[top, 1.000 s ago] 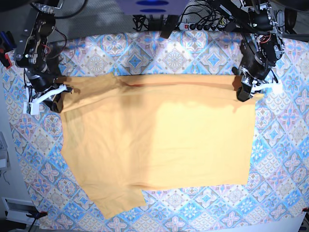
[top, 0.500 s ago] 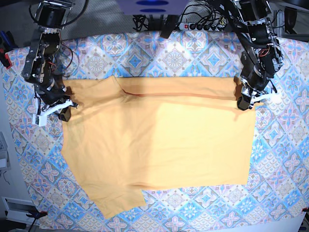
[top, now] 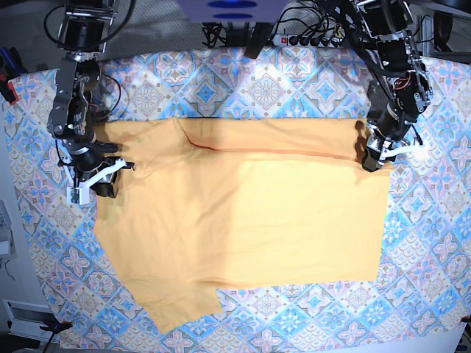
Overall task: Fold the T-shirt properly
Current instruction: 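Lower the shoulder edge and reposition both grippers along the shirt edge, then drag the shirt edge with both grippers toward the robot base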
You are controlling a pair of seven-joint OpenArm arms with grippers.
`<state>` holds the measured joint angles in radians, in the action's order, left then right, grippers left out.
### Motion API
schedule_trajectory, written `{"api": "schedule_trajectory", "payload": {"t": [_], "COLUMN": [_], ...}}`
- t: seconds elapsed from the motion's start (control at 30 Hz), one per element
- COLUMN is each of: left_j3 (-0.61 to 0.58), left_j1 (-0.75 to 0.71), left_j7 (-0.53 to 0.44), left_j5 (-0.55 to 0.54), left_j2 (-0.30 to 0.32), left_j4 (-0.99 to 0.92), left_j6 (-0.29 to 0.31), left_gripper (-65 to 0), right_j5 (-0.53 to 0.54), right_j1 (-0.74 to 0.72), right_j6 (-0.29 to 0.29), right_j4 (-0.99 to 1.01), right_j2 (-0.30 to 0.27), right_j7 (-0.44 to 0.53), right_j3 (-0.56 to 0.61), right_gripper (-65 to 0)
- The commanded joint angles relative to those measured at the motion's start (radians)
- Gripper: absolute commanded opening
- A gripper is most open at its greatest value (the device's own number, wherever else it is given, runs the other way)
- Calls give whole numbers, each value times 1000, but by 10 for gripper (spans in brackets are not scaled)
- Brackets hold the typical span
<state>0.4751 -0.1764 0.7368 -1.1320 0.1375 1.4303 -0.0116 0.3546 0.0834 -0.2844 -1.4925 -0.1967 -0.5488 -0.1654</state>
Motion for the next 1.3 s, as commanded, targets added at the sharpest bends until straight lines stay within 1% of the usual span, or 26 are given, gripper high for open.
{"api": "schedule_trajectory", "payload": {"t": [0.0,0.07,0.13,0.3,0.4,0.5,0.7,0.87,1.03,1.17,1.27], "left_j3": [3,3,4,6,6,6,7,7,7,7,7], "left_j1": [4,-19,-38,-127,-165,-177,-196,-252,-257,-223,-183], "left_j7": [-3,-3,-3,-3,-3,-4,-4,-4,-13,-13,-9], "left_j5": [-16,-20,-53,-204,-248,-256,-262,-345,-342,-333,-303], "left_j2": [11,11,11,18,18,12,9,1,3,4,4], "left_j4": [19,22,23,23,23,22,19,19,17,5,-52], "left_j6": [12,14,14,14,14,14,14,14,14,14,14], "left_gripper": [-451,-399,-369,-364,-364,-364,-364,-364,-364,-364,-364], "right_j5": [8,8,7,1,7,8,8,8,8,8,8], "right_j1": [9,39,79,195,249,283,299,313,313,313,313], "right_j6": [-5,-5,-5,-5,-5,-5,-5,-5,-5,-5,-5], "right_j4": [-36,-82,-121,-190,-202,-207,-207,-207,-207,-207,-207], "right_j2": [-7,-10,-11,-14,-14,-13,-13,-13,-11,-11,-10], "right_j7": [17,14,14,14,14,16,16,17,16,14,14], "right_j3": [-6,-6,-6,-7,-33,-59,-59,-59,-53,-52,-50], "right_gripper": [-509,-501,-501,-499,-498,-498,-500,-500,-500,-500,-500]}}
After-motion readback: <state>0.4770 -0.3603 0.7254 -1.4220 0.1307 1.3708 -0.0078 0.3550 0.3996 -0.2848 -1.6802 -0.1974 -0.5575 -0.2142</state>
